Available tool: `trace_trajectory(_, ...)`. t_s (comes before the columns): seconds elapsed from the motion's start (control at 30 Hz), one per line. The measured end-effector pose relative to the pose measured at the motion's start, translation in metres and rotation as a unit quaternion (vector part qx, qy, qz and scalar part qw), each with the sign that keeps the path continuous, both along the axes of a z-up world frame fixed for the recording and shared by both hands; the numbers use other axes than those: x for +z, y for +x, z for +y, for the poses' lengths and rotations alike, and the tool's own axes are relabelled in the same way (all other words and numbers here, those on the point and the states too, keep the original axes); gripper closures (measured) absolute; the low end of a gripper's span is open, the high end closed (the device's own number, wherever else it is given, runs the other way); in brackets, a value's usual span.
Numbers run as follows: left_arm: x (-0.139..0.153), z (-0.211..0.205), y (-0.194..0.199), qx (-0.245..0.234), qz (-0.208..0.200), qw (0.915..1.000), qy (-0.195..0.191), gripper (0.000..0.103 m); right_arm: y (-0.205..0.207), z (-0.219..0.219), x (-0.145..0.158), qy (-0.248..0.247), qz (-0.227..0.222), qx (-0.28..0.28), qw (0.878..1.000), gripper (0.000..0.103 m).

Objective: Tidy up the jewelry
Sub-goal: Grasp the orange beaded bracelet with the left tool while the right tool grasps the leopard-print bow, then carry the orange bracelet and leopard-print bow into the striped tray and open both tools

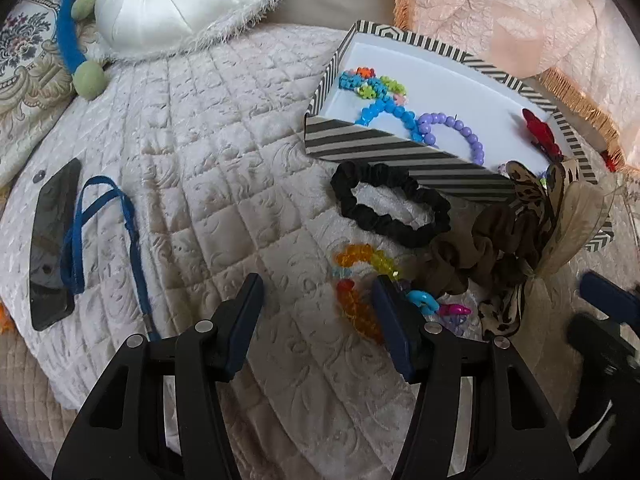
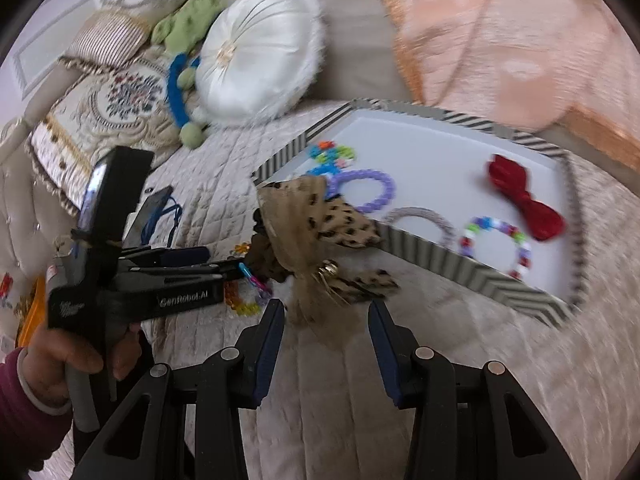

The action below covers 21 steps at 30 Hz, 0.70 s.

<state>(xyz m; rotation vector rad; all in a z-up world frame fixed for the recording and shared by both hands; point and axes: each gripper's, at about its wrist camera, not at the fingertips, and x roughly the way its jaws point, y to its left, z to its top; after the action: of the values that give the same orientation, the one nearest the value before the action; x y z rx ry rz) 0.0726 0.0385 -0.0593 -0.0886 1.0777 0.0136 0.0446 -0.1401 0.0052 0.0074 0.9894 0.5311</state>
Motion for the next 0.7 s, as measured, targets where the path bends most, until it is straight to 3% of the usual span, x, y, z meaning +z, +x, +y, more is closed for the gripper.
trace_trajectory(0.07, 0.0, 0.003, 0.001, -0.001, -0.004, 0.9999, -0.01, 0.056, 0.012, 0.009, -0.008, 0.003, 0.005, 0.01, 1.0, 0.061)
trace_trajectory(0.13, 0.001, 0.003, 0.002, -0.007, -0.008, 0.9998, -0.017, 0.078, 0.022, 0.014, -0.013, 0.01, 0.007, 0.016, 1.0, 0.061)
trace_trajectory(0.17, 0.001, 0.002, 0.002, -0.014, -0.008, 0.9996, -0.023, 0.081, 0.029, 0.016, -0.018, 0.016, 0.012, 0.019, 1.0, 0.061)
trace_trajectory(0.23, 0.002, 0.0, 0.003, -0.02, -0.011, 0.9996, -0.02, 0.089, 0.035, 0.02, -0.025, 0.024, 0.022, 0.023, 0.999, 0.071)
trace_trajectory(0.27, 0.002, 0.0, 0.003, -0.023, -0.012, 0.9995, -0.018, 0.089, 0.036, 0.022, -0.029, 0.024, 0.027, 0.024, 0.999, 0.076)
trace_trajectory(0.37, 0.006, 0.003, 0.0, -0.02, -0.014, 0.9992, -0.032, 0.094, 0.031, 0.019, -0.024, 0.028, 0.022, 0.027, 0.999, 0.077)
trace_trajectory(0.47, 0.014, 0.01, -0.005, -0.021, -0.012, 0.9979, -0.06, 0.094, 0.02, 0.009, -0.004, 0.04, -0.001, 0.022, 0.999, 0.077)
trace_trajectory(0.7, 0.051, 0.015, -0.019, -0.027, -0.045, 0.9968, -0.06, 0.094, 0.003, -0.03, 0.041, 0.074, -0.04, -0.017, 0.996, 0.077)
